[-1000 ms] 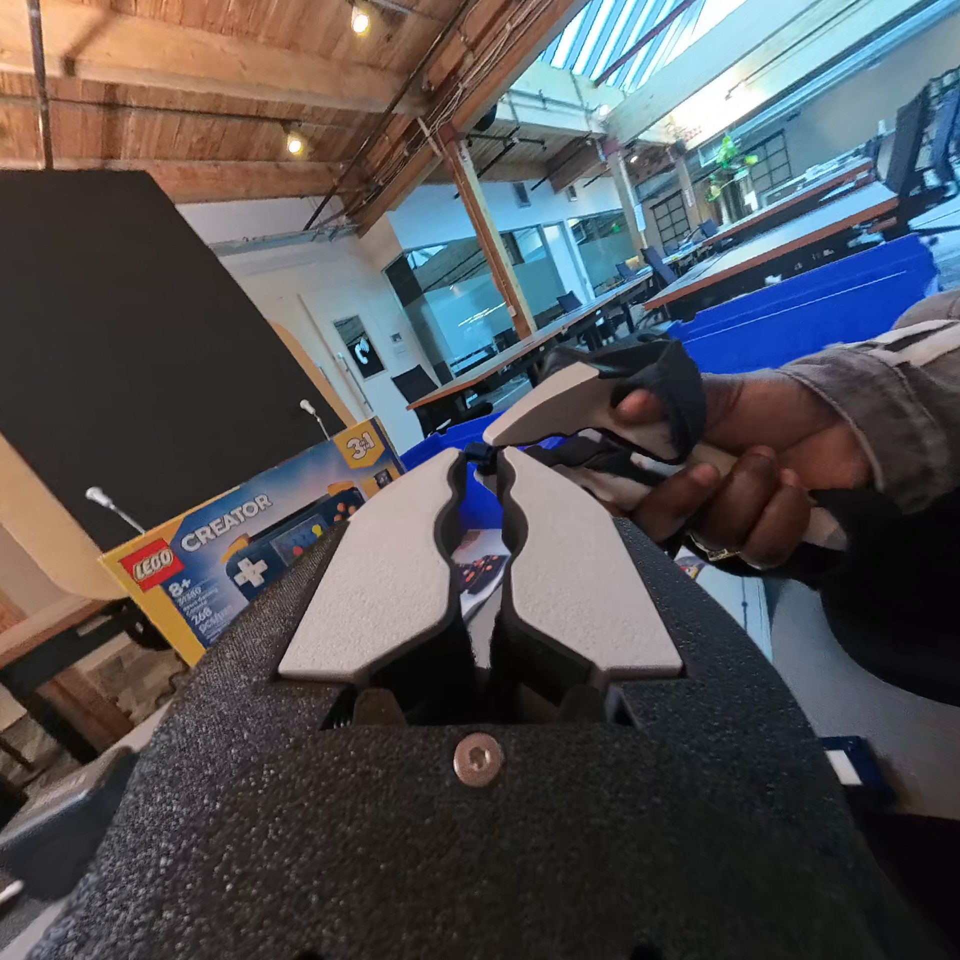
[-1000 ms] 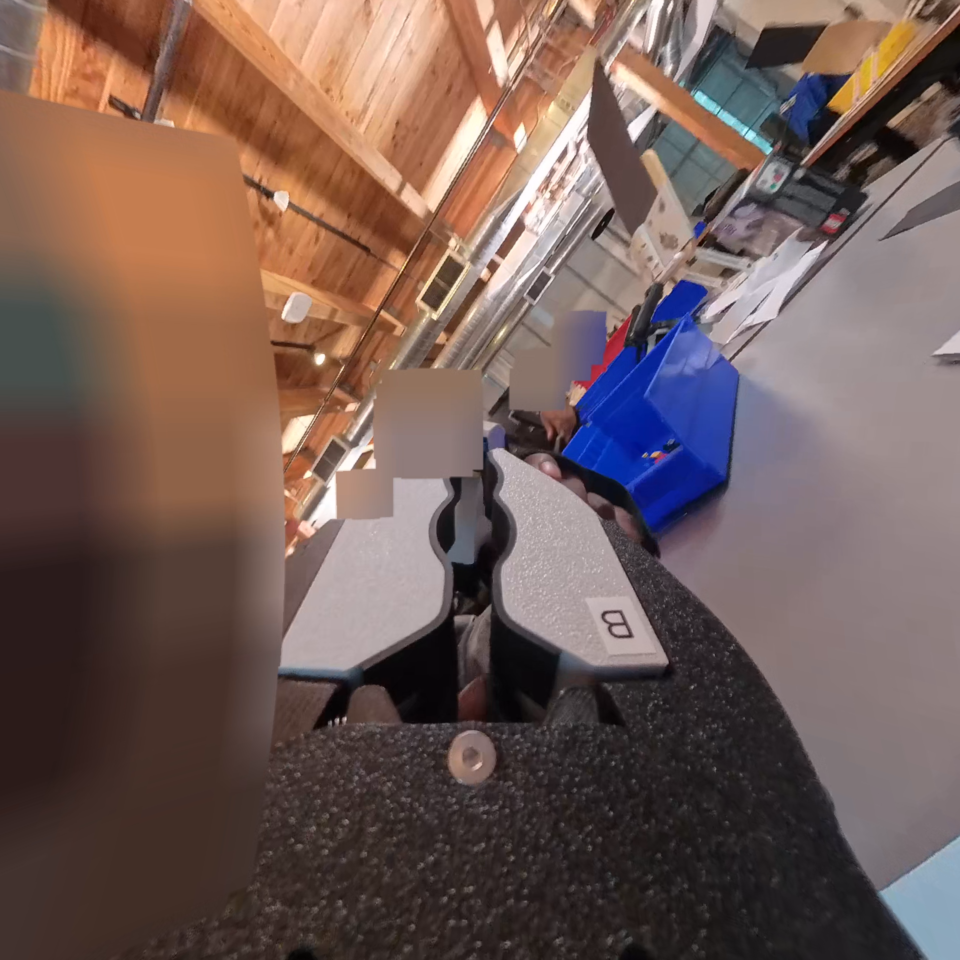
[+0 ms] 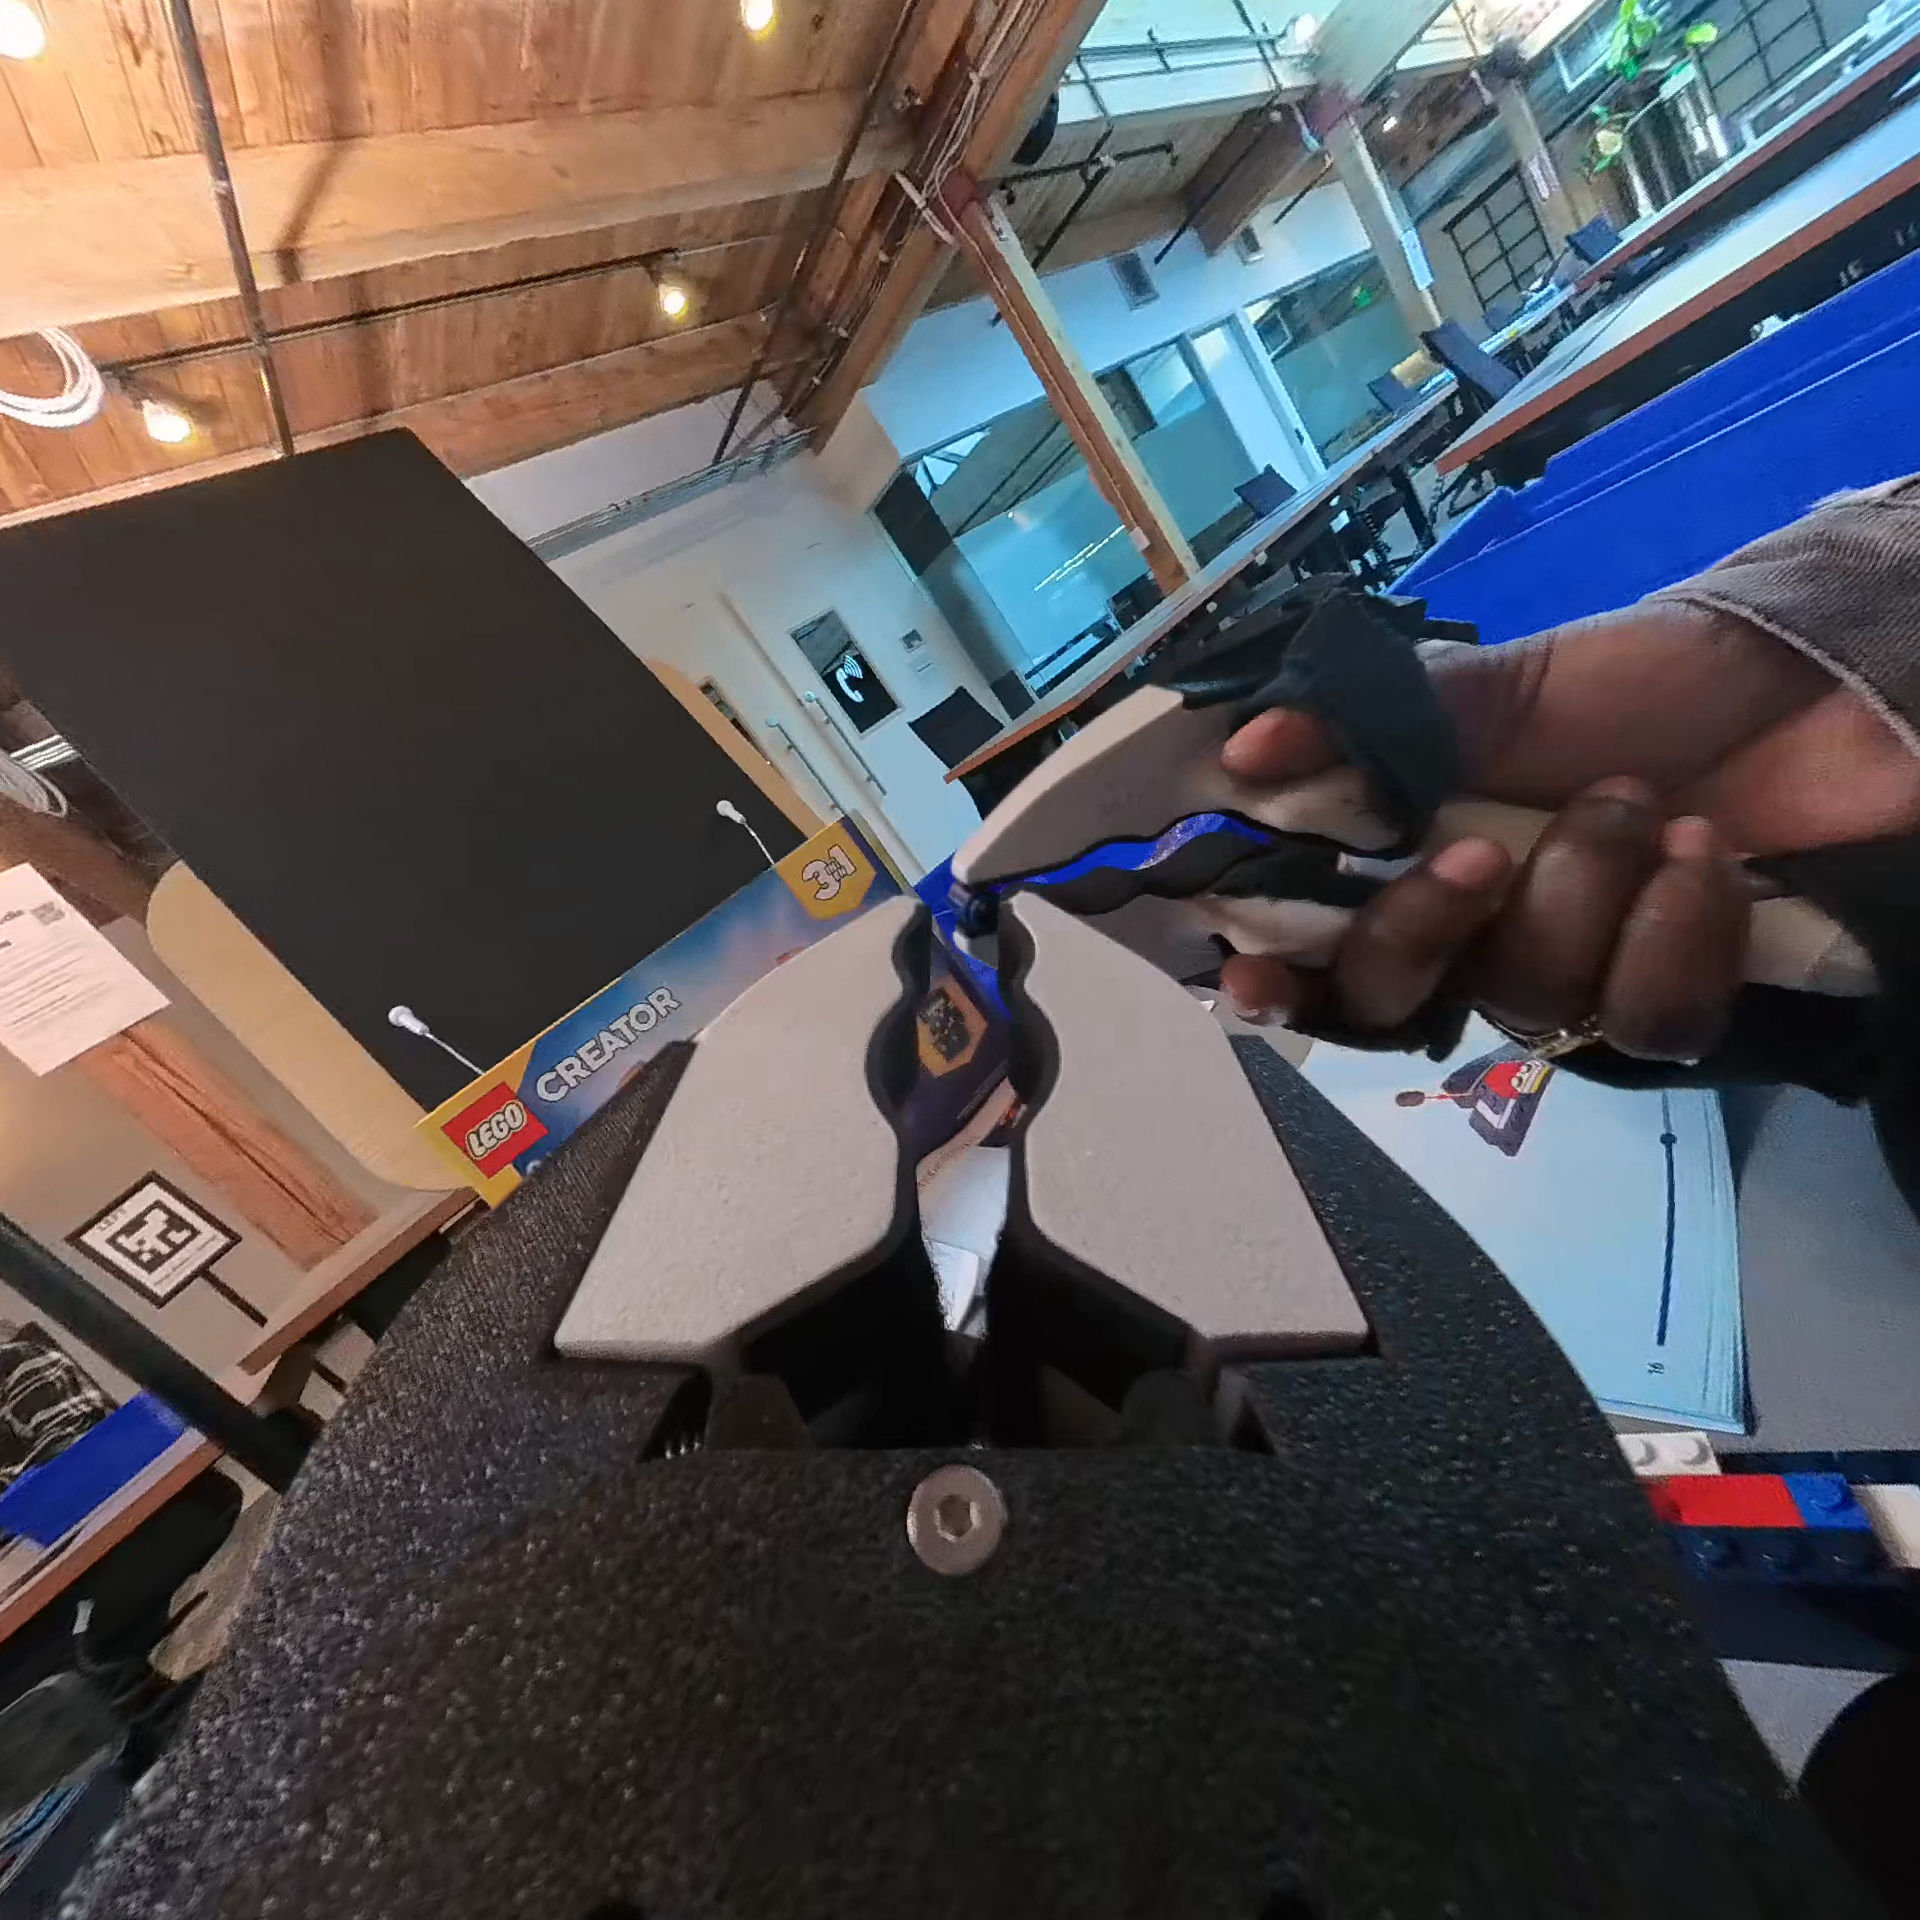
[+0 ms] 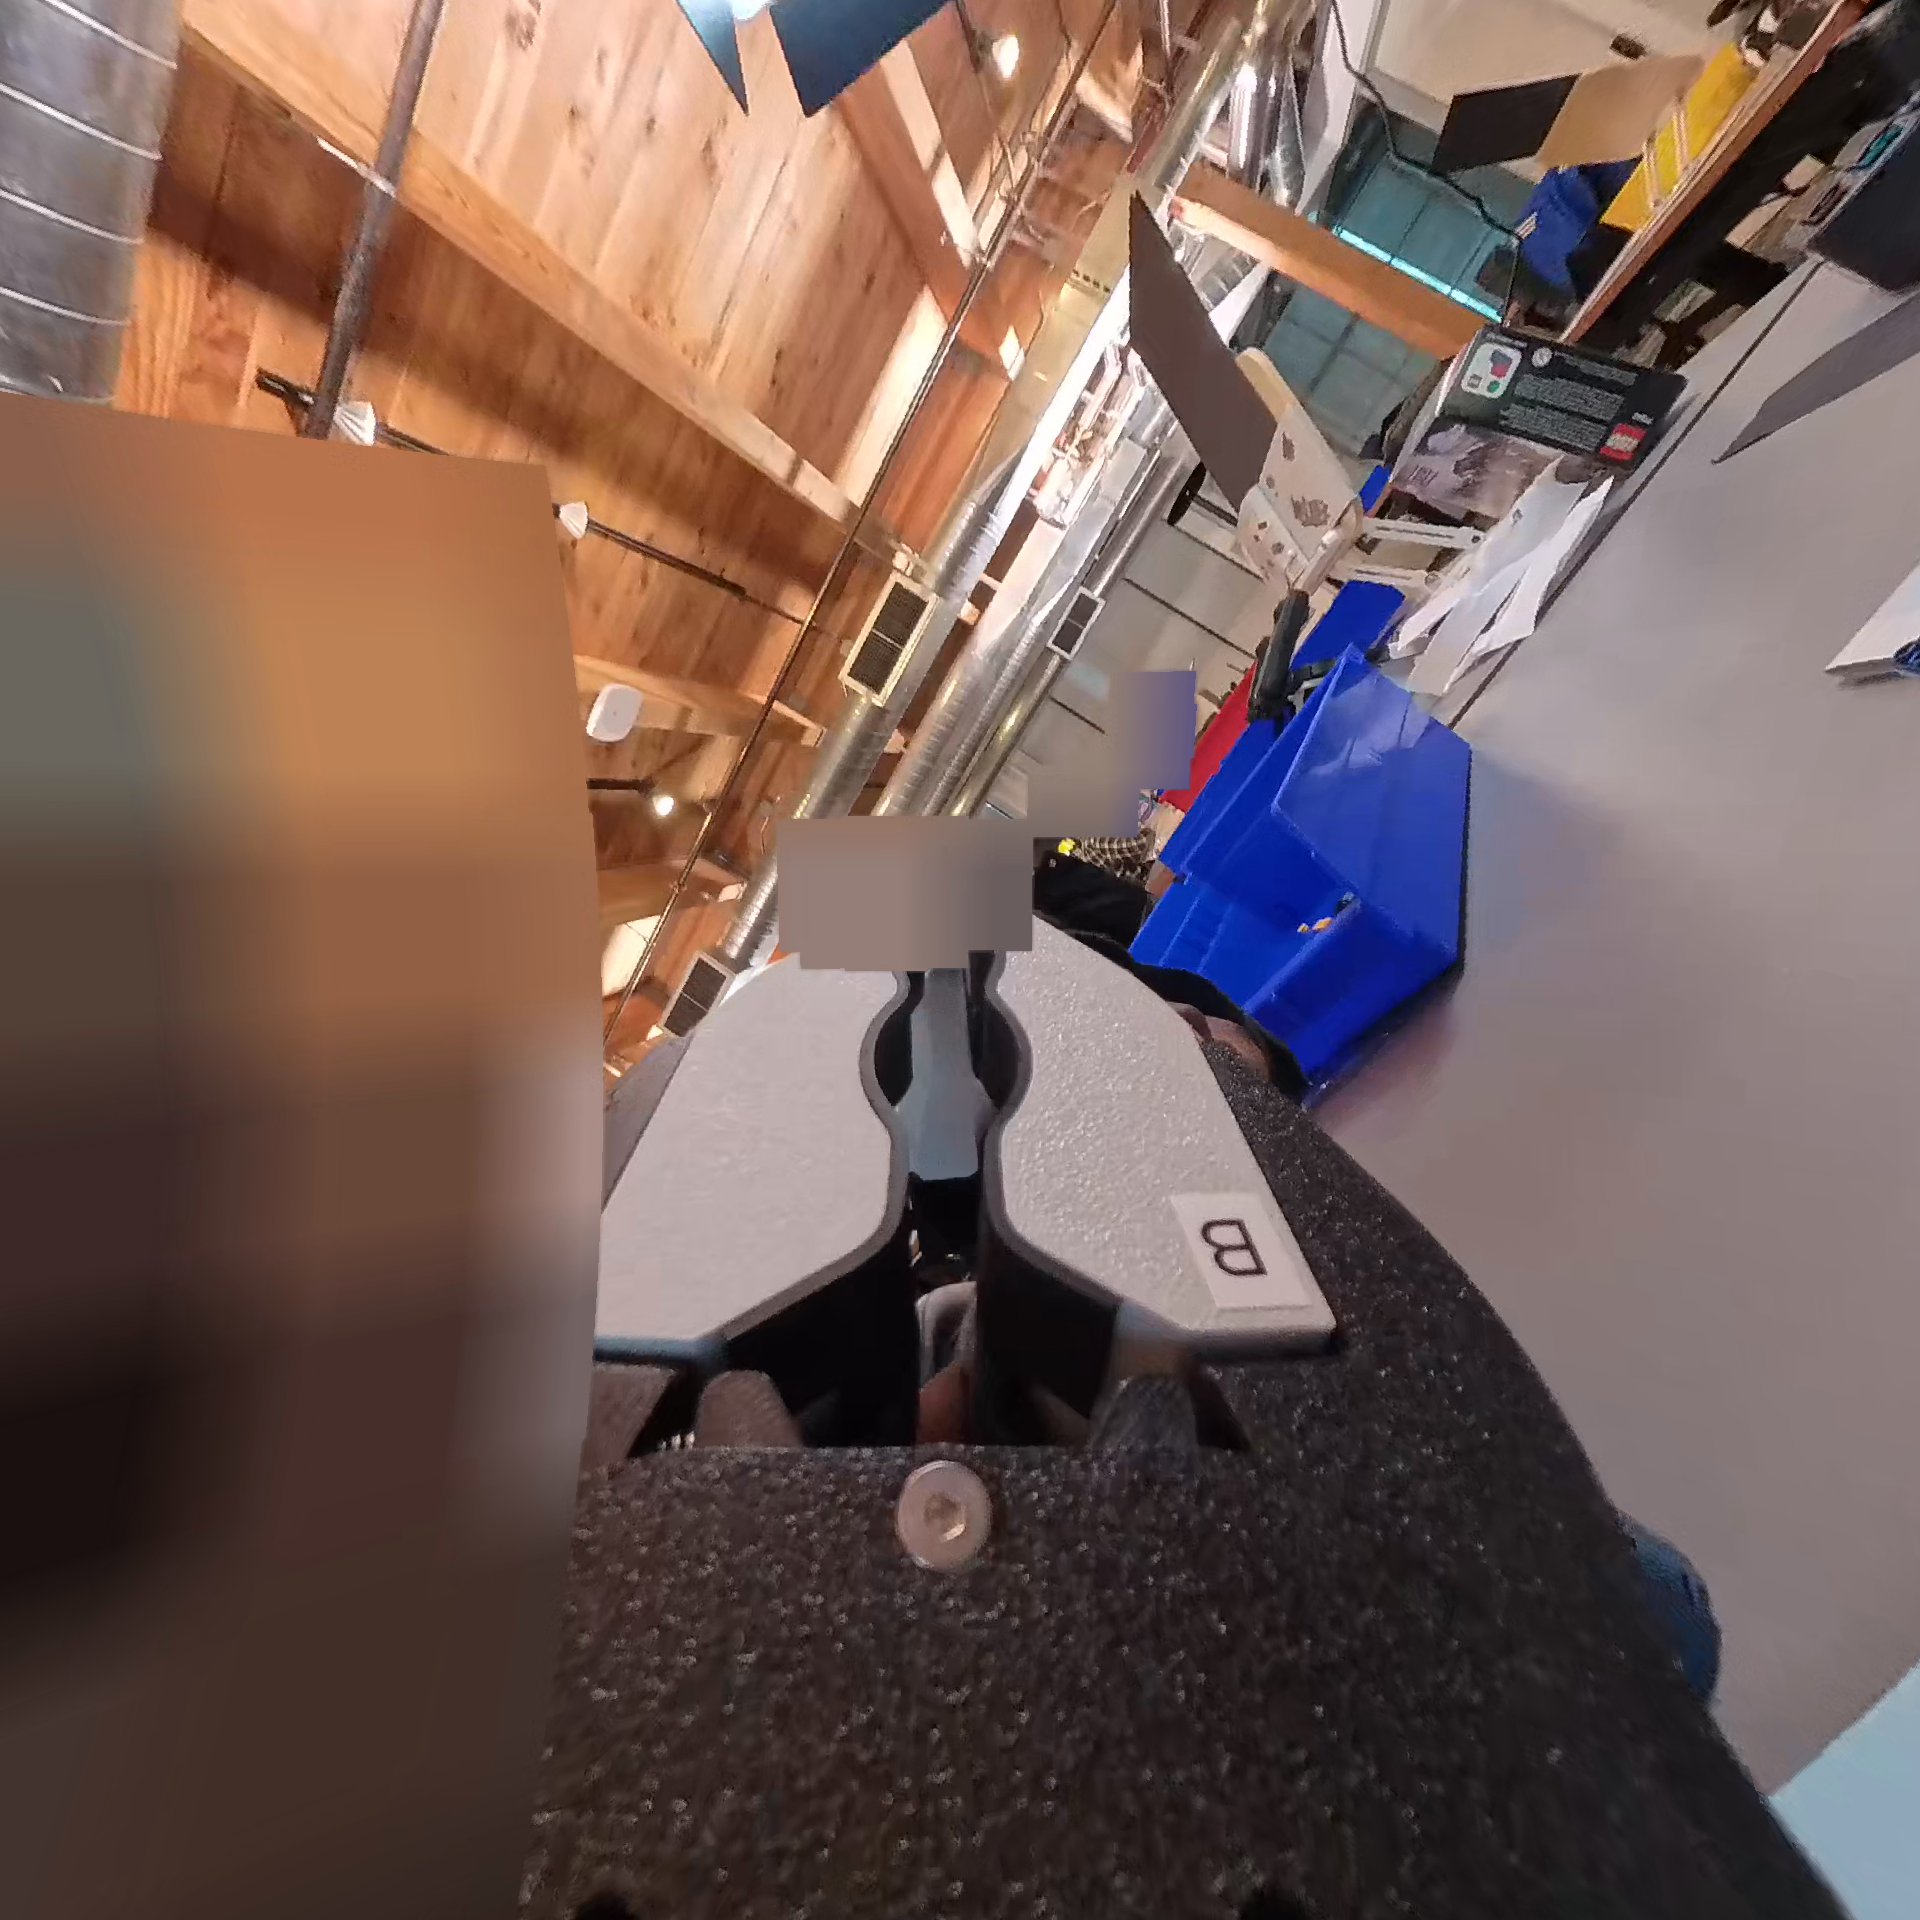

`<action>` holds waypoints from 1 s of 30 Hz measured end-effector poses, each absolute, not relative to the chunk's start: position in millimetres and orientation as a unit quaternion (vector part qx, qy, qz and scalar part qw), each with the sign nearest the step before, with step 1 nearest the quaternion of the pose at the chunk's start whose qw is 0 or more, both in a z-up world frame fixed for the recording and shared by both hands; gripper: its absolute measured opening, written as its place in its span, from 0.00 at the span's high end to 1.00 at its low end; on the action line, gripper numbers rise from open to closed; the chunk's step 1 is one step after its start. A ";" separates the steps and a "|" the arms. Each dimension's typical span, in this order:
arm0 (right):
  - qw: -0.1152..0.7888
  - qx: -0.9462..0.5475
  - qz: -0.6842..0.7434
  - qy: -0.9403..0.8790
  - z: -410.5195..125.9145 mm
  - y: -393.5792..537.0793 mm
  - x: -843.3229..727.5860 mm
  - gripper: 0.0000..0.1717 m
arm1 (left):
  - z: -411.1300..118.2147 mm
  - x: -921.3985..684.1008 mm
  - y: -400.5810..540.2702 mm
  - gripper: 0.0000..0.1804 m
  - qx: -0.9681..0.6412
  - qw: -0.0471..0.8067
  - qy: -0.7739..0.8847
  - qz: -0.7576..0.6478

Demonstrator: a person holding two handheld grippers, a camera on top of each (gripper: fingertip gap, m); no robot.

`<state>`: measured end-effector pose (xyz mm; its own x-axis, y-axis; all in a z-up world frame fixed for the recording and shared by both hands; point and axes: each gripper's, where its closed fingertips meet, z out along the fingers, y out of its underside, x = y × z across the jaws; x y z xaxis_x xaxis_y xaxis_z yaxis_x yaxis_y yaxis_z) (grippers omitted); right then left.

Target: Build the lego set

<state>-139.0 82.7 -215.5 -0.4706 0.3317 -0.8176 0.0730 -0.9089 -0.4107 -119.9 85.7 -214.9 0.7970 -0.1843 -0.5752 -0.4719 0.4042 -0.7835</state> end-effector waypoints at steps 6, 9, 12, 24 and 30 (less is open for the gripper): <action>0.081 -0.515 0.833 -0.186 -218.8 82.2 -141.1 0.96 | -217.8 -118.1 86.1 0.93 -0.541 0.774 0.312 0.102; 0.079 -0.519 0.831 -0.184 -221.2 80.9 -142.3 0.96 | -220.4 -117.8 88.3 0.93 -0.546 0.770 0.312 0.110; 0.079 -0.519 0.832 -0.177 -222.1 80.9 -142.5 0.96 | -221.5 -119.0 88.4 0.95 -0.552 0.766 0.311 0.109; 0.141 -0.471 0.797 -0.350 -201.4 58.2 -134.3 0.92 | -194.6 -116.3 56.5 0.96 -0.494 0.771 0.266 -0.302; 0.467 -0.343 0.581 -0.571 -194.8 61.8 -119.0 0.92 | -188.9 -125.1 49.7 0.96 -0.447 0.648 0.176 -0.591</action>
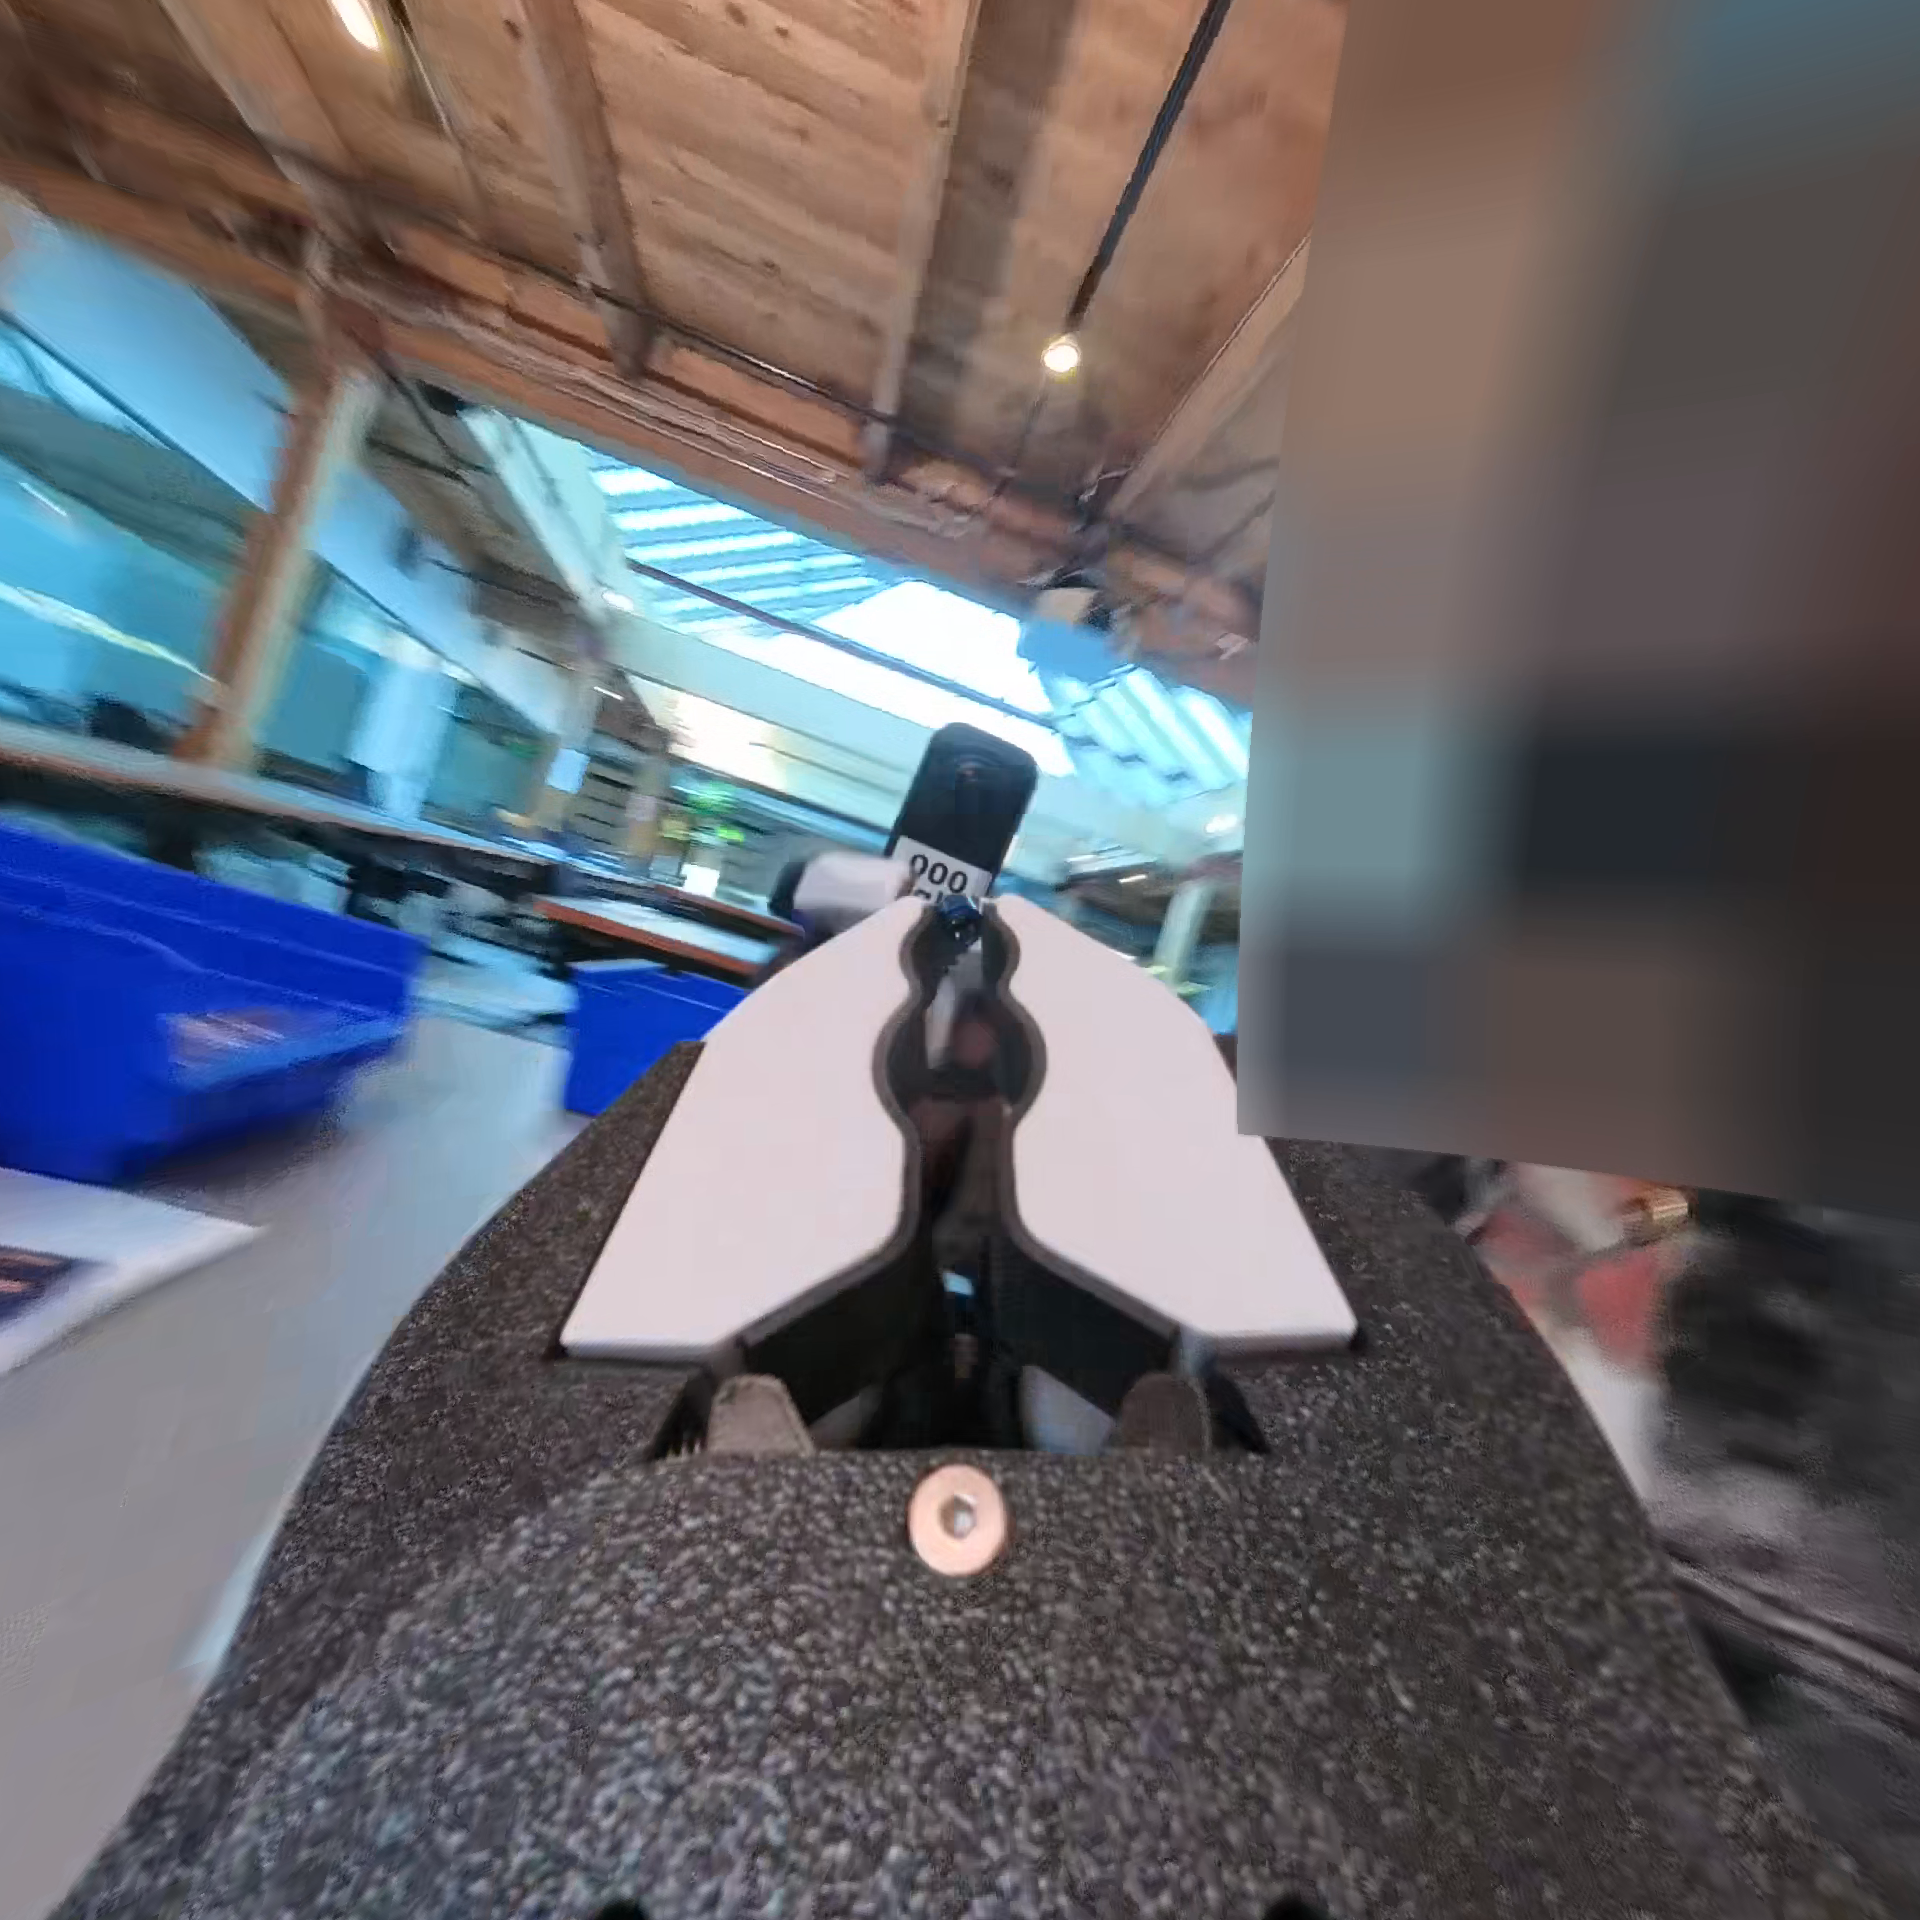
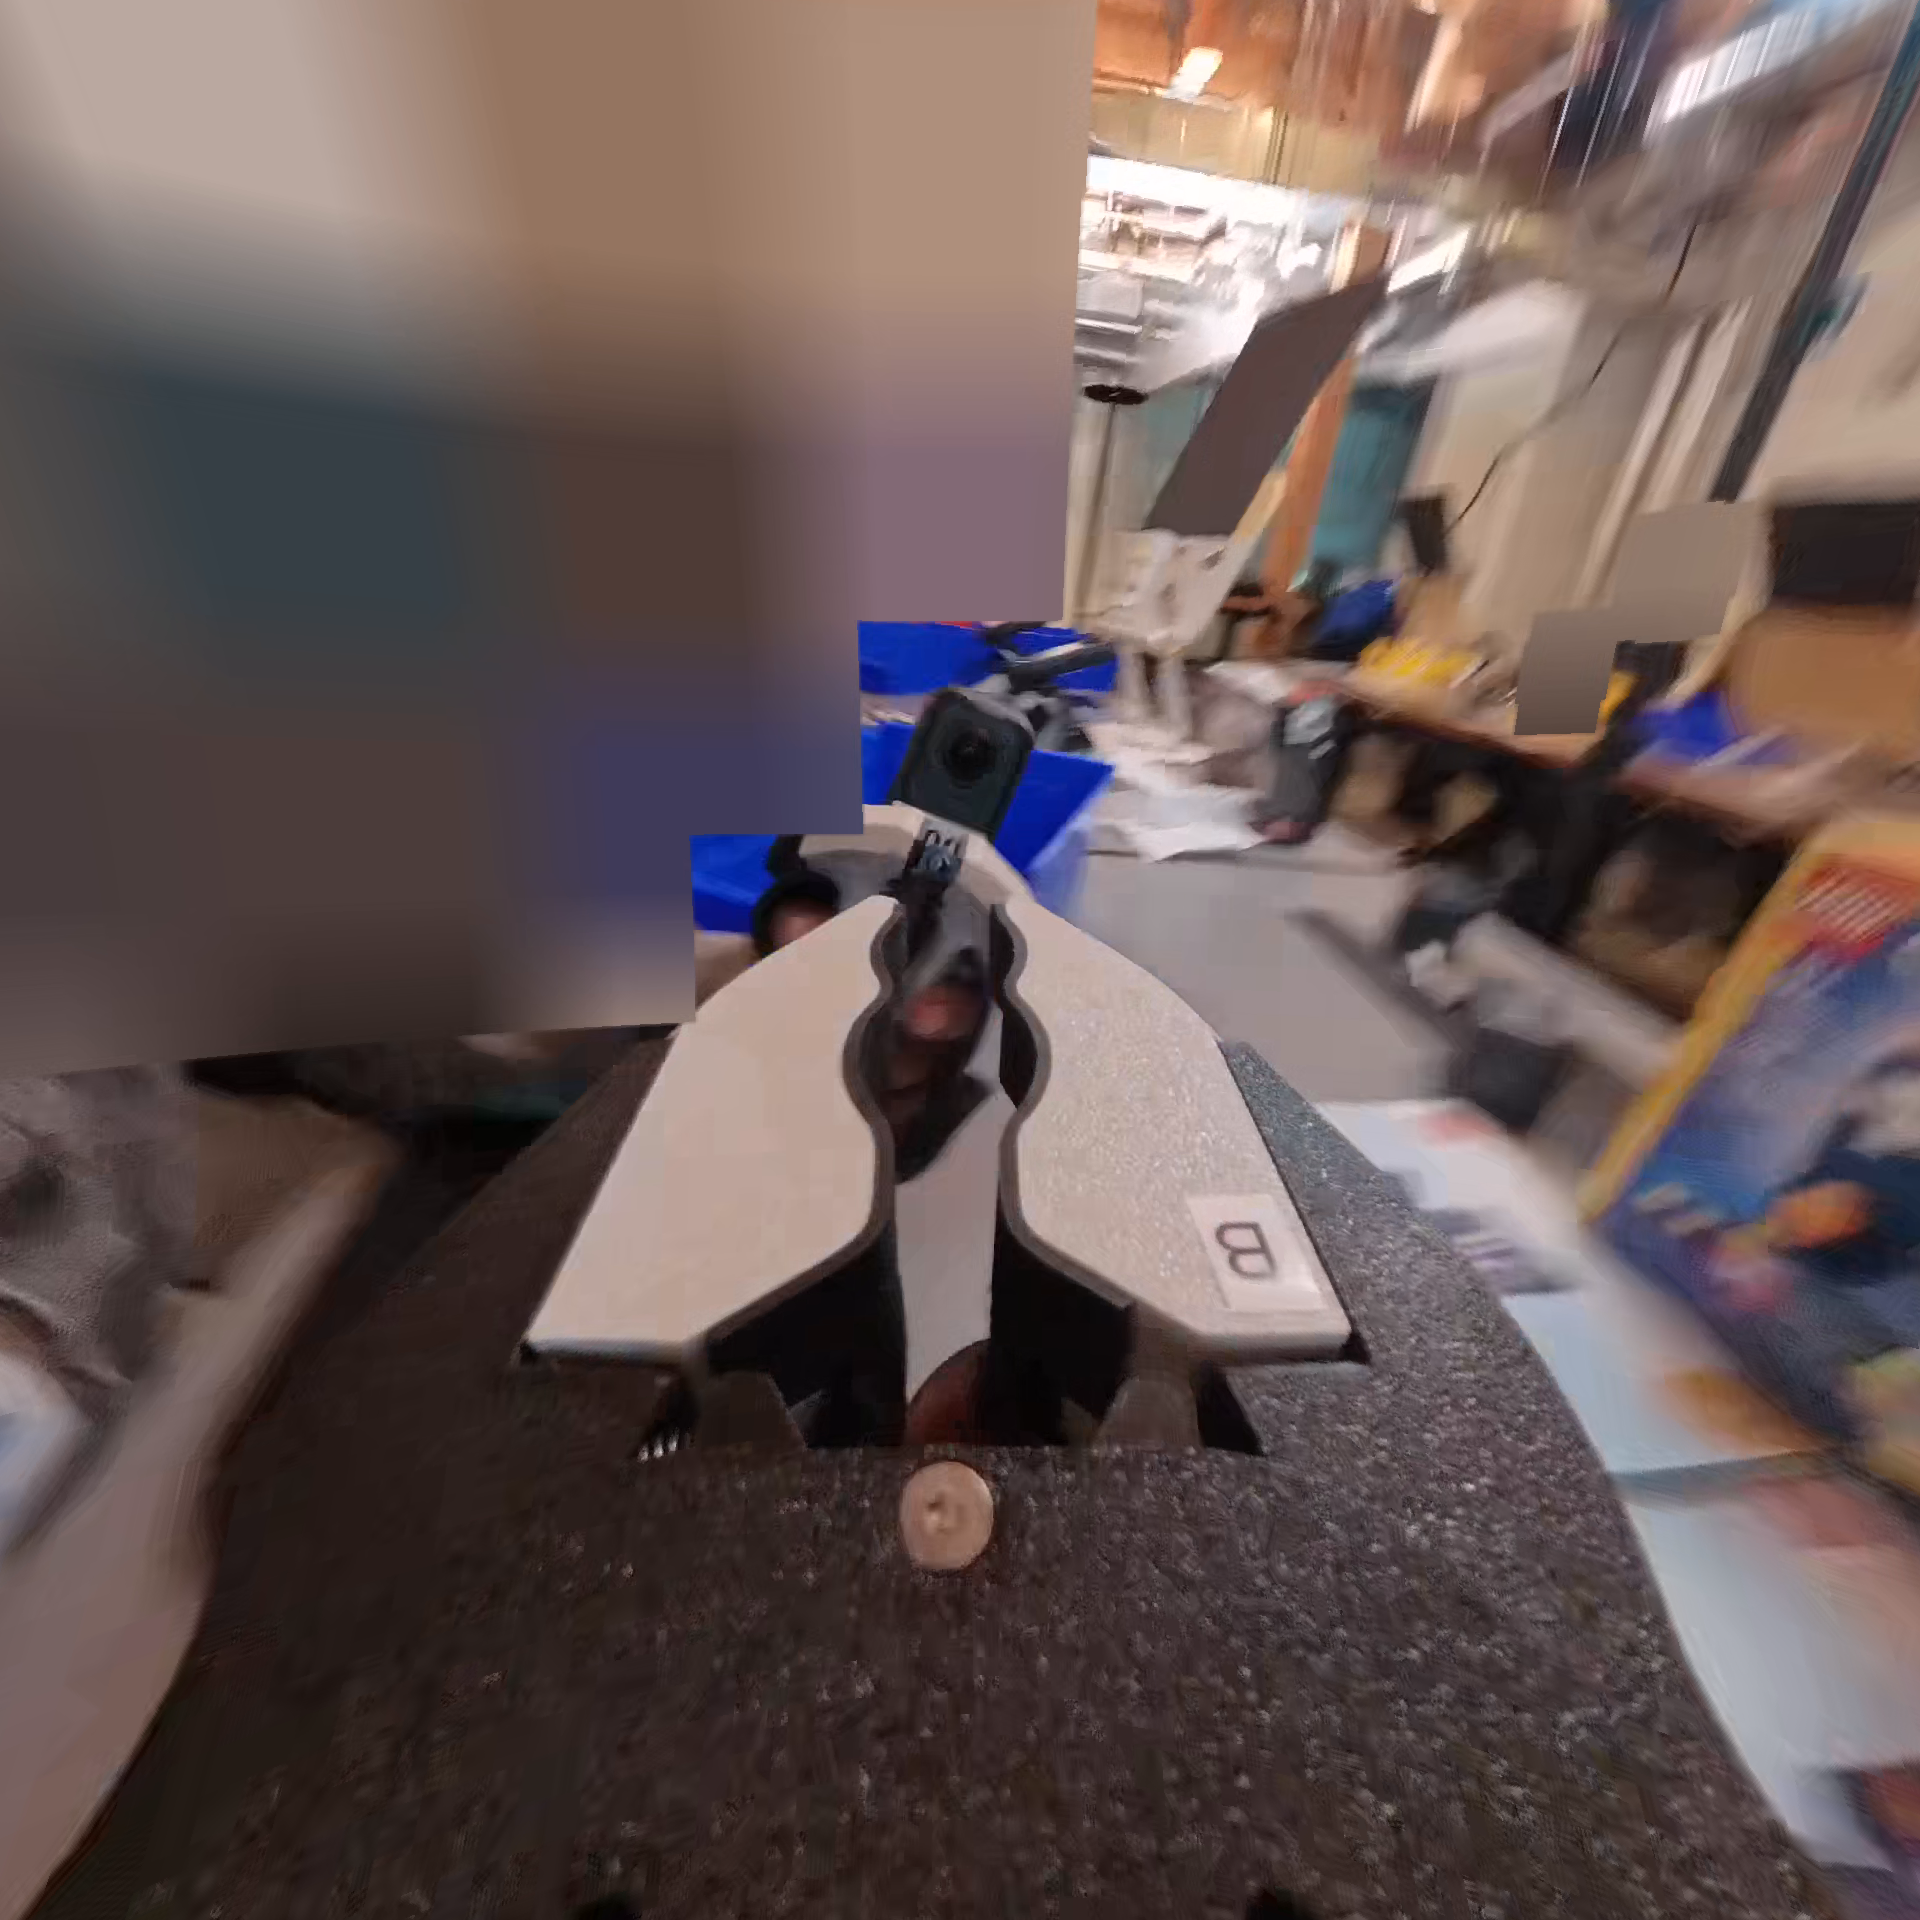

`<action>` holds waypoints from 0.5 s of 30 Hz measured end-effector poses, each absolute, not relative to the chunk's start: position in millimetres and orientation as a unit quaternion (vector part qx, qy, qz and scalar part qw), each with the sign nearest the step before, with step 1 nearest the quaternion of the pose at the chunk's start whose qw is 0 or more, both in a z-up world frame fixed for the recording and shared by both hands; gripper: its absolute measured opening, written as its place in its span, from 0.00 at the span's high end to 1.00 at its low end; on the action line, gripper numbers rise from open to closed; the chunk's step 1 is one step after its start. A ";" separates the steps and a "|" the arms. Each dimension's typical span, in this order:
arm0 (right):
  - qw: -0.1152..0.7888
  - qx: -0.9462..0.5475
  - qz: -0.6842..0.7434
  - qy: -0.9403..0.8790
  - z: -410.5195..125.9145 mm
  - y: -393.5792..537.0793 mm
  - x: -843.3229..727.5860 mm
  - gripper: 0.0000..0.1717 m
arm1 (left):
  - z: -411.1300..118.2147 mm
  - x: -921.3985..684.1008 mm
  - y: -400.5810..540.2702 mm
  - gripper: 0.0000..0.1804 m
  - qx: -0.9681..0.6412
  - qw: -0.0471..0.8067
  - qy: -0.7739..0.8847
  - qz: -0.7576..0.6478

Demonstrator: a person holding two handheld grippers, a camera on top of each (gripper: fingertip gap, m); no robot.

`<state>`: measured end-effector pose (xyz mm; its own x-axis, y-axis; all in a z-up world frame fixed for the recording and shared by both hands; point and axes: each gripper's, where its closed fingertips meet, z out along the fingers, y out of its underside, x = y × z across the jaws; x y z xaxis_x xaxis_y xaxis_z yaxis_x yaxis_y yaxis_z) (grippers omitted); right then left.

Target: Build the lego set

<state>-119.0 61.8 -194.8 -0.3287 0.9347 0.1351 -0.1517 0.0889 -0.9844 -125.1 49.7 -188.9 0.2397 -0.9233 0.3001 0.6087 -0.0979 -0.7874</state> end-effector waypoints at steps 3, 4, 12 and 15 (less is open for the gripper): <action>0.579 -0.237 0.426 -0.654 -200.3 51.8 -112.3 0.92 | -198.0 -113.4 47.6 0.96 -0.435 0.542 0.154 -0.703; 0.600 -0.210 0.381 -0.671 -203.3 50.2 -111.3 0.92 | -203.5 -107.7 48.5 0.96 -0.444 0.518 0.152 -0.715; 0.604 -0.143 0.309 -0.720 -216.8 43.0 -104.2 0.91 | -208.0 -99.3 46.3 0.96 -0.455 0.467 0.152 -0.743; 0.611 -0.139 0.294 -0.722 -218.9 43.4 -105.7 0.93 | -208.3 -99.4 46.4 0.96 -0.454 0.462 0.149 -0.748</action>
<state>-105.7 43.4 -218.9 -0.2153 0.5594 0.8005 -0.1582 0.7889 -0.5938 -99.4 46.4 -208.3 -0.1625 -0.8255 0.5405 0.5549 -0.5294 -0.6417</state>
